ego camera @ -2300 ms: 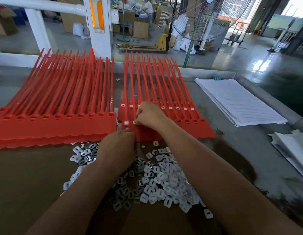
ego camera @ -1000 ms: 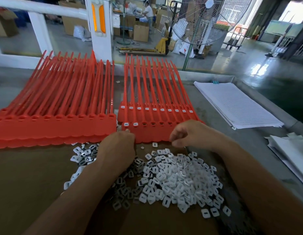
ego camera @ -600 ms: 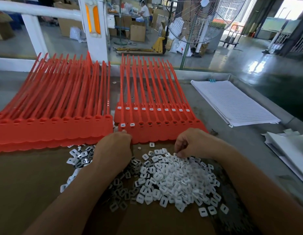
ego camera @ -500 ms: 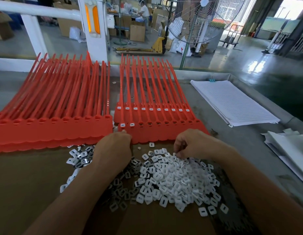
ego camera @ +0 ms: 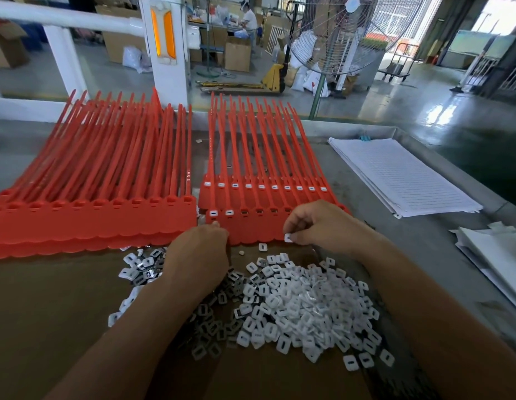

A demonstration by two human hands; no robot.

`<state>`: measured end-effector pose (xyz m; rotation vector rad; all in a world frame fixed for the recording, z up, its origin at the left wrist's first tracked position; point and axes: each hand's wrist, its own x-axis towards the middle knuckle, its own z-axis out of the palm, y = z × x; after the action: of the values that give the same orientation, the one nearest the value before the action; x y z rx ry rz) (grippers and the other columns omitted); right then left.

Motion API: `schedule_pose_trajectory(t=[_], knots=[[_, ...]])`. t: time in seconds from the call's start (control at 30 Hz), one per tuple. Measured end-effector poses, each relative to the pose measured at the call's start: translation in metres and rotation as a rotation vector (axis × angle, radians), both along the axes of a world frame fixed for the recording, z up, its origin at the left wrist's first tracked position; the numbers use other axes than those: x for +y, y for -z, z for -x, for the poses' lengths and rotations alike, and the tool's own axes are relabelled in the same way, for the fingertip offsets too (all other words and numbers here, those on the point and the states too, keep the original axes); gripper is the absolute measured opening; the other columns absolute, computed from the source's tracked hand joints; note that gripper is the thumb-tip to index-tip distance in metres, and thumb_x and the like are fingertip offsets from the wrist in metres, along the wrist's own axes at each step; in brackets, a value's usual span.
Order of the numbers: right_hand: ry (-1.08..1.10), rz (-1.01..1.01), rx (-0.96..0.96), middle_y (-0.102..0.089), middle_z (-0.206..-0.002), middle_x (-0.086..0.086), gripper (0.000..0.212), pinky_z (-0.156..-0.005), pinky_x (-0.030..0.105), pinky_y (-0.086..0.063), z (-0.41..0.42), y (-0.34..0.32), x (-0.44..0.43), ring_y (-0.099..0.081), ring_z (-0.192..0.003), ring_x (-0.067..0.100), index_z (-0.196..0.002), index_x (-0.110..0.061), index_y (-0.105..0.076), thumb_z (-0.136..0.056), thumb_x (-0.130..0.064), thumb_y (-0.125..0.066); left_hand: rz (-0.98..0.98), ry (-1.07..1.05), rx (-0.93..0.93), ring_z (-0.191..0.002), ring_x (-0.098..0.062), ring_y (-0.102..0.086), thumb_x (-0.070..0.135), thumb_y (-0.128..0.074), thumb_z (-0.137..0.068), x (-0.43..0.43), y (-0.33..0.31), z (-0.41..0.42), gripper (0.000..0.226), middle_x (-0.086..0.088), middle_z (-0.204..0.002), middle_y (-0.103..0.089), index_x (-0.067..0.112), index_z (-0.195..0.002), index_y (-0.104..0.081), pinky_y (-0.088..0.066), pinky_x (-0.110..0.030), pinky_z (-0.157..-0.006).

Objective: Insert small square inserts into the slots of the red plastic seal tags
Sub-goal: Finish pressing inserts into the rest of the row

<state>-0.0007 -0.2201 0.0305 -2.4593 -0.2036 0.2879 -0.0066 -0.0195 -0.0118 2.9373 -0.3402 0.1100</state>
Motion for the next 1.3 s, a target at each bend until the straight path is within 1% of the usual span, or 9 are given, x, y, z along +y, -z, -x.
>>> schedule_pose_trajectory(t=[0.37, 0.57, 0.7, 0.83, 1.0, 1.07, 1.13, 1.2, 1.3], knots=[[0.035, -0.06, -0.167, -0.053, -0.07, -0.017, 0.017, -0.062, 0.014, -0.036, -0.05, 0.011, 0.058, -0.047, -0.068, -0.005, -0.076, -0.024, -0.06, -0.085, -0.01, -0.062, -0.01, 0.019, -0.038, -0.11, -0.019, -0.055, 0.011, -0.038, -0.088, 0.001, 0.0, 0.0, 0.037, -0.001, -0.127, -0.054, 0.017, -0.119, -0.057, -0.046, -0.032, -0.087], [0.104, -0.031, -0.142, -0.068, -0.096, 0.001, 0.01, -0.083, 0.027, -0.046, -0.064, 0.023, 0.065, -0.058, -0.092, 0.012, -0.087, -0.014, -0.069, -0.084, -0.008, -0.062, 0.004, 0.037, -0.084, -0.104, -0.019, -0.058, 0.013, -0.038, -0.088, 0.002, 0.002, 0.001, 0.034, 0.001, -0.122, -0.058, 0.018, -0.114, -0.059, -0.047, -0.031, -0.081], [0.114, -0.049, -0.104, -0.067, -0.098, 0.001, 0.01, -0.079, 0.024, -0.041, -0.066, 0.026, 0.063, -0.059, -0.099, 0.015, -0.083, -0.016, -0.069, -0.083, -0.009, -0.063, 0.011, 0.039, -0.095, -0.1, -0.019, -0.059, 0.013, -0.036, -0.089, 0.003, 0.004, 0.0, 0.034, 0.0, -0.117, -0.06, 0.017, -0.113, -0.059, -0.048, -0.031, -0.081], [0.1, -0.006, -0.106, -0.067, -0.107, 0.001, 0.009, -0.081, 0.022, -0.036, -0.067, 0.027, 0.064, -0.055, -0.105, 0.015, -0.087, -0.015, -0.072, -0.081, -0.011, -0.066, -0.001, 0.051, -0.111, -0.098, -0.018, -0.059, 0.014, -0.036, -0.09, 0.003, 0.005, 0.001, 0.032, 0.0, -0.114, -0.061, 0.017, -0.11, -0.061, -0.046, -0.028, -0.079], [0.117, -0.004, -0.138, -0.068, -0.106, 0.001, 0.01, -0.084, 0.023, -0.039, -0.067, 0.031, 0.066, -0.056, -0.105, 0.014, -0.087, -0.015, -0.072, -0.08, -0.011, -0.067, 0.001, 0.055, -0.113, -0.095, -0.017, -0.059, 0.015, -0.037, -0.09, 0.003, 0.004, 0.001, 0.03, 0.002, -0.11, -0.061, 0.018, -0.107, -0.061, -0.045, -0.026, -0.076], [0.127, -0.01, -0.137, -0.068, -0.106, 0.0, 0.009, -0.085, 0.023, -0.039, -0.068, 0.031, 0.066, -0.057, -0.105, 0.014, -0.086, -0.016, -0.072, -0.079, -0.01, -0.069, -0.001, 0.053, -0.109, -0.099, -0.017, -0.059, 0.014, -0.037, -0.09, 0.003, 0.004, 0.001, 0.032, 0.001, -0.115, -0.06, 0.018, -0.11, -0.061, -0.045, -0.027, -0.078], [0.151, -0.017, -0.124, -0.068, -0.105, -0.001, 0.01, -0.084, 0.024, -0.04, -0.068, 0.031, 0.067, -0.057, -0.104, 0.014, -0.076, -0.02, -0.07, -0.077, -0.01, -0.07, -0.004, 0.052, -0.105, -0.102, -0.018, -0.058, 0.015, -0.036, -0.09, 0.003, 0.004, 0.001, 0.034, 0.001, -0.12, -0.058, 0.018, -0.114, -0.059, -0.046, -0.028, -0.081], [0.172, -0.008, -0.097, -0.067, -0.104, -0.001, 0.021, -0.084, 0.025, -0.041, -0.072, 0.029, 0.067, -0.057, -0.105, 0.014, -0.065, -0.026, -0.063, -0.075, -0.01, -0.072, -0.008, 0.054, -0.105, -0.101, -0.017, -0.058, 0.015, -0.036, -0.09, 0.003, 0.004, 0.001, 0.034, 0.001, -0.119, -0.059, 0.018, -0.114, -0.059, -0.046, -0.028, -0.08], [0.187, 0.025, -0.023, -0.066, -0.103, 0.0, 0.016, -0.087, 0.028, -0.042, -0.078, 0.025, 0.068, -0.056, -0.105, 0.016, -0.068, -0.023, -0.063, -0.075, -0.012, -0.073, -0.003, 0.052, -0.109, -0.097, -0.017, -0.059, 0.015, -0.037, -0.09, 0.002, 0.005, 0.001, 0.032, 0.002, -0.114, -0.061, 0.018, -0.111, -0.06, -0.046, -0.027, -0.077]])
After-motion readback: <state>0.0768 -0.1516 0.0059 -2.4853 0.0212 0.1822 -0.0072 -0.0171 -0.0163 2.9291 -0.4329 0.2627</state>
